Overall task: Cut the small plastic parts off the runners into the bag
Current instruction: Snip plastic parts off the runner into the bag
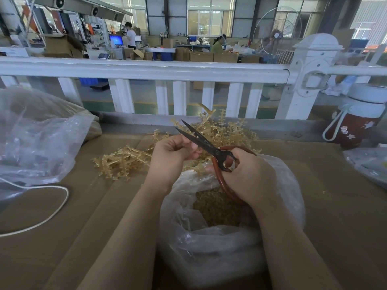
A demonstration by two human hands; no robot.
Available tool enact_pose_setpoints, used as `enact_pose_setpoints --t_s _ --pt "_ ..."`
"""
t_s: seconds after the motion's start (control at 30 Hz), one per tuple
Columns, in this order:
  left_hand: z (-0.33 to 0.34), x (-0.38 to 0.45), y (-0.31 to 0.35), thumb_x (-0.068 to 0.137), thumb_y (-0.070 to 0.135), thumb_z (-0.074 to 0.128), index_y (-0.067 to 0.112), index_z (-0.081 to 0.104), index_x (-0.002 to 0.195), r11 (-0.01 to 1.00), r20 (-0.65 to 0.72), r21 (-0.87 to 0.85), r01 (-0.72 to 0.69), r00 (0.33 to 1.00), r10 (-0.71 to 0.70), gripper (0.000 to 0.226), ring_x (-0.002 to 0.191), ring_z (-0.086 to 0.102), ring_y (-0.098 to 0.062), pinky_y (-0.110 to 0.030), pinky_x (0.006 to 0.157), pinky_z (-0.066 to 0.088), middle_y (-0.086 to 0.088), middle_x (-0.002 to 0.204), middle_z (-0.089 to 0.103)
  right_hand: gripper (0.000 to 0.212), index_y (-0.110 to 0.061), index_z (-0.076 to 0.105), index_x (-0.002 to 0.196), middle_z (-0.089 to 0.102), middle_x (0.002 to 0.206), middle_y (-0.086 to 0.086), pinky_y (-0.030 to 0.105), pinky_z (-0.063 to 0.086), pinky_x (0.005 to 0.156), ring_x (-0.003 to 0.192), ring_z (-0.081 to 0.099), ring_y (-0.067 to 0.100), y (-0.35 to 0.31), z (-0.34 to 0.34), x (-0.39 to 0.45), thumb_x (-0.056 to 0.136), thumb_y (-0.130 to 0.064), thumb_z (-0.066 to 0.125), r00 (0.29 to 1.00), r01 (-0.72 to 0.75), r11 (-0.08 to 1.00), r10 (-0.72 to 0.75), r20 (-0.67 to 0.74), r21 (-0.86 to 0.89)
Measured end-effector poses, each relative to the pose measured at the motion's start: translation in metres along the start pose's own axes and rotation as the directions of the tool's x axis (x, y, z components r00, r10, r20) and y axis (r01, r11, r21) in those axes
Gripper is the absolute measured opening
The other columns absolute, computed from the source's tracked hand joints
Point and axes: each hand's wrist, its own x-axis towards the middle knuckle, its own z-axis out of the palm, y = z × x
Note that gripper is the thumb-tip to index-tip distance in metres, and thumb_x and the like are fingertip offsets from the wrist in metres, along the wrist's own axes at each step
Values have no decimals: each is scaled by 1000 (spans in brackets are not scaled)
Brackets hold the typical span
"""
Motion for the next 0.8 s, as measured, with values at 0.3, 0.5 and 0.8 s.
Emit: enact_pose_setpoints --t_s 0.3,0.5,0.8 --pt "-1 1 -2 93 -6 59 -5 71 93 1000 -20 -17 21 1000 -21 12 73 69 -12 -20 72 55 -10 81 73 53 -30 67 84 57 66 -23 8 30 52 62 49 -8 -1 2 1 75 -81 61 1000 -11 1000 11 -4 19" --pt "-3 1 -3 92 -5 61 -5 69 91 999 -39 -26 31 999 -32 8 72 70 -13 -21 72 55 -5 76 74 58 -29 69 87 61 68 -24 8 35 53 62 52 -8 1 4 1 73 -84 58 1000 -23 999 23 10 37" --pt "-3 2 -5 92 -8 59 10 72 84 998 28 66 -20 999 18 24 77 68 -11 -21 73 55 -2 79 73 75 -38 68 98 67 82 -24 5 27 56 68 49 -15 -1 2 1 62 -98 40 999 0 994 -5 44 107"
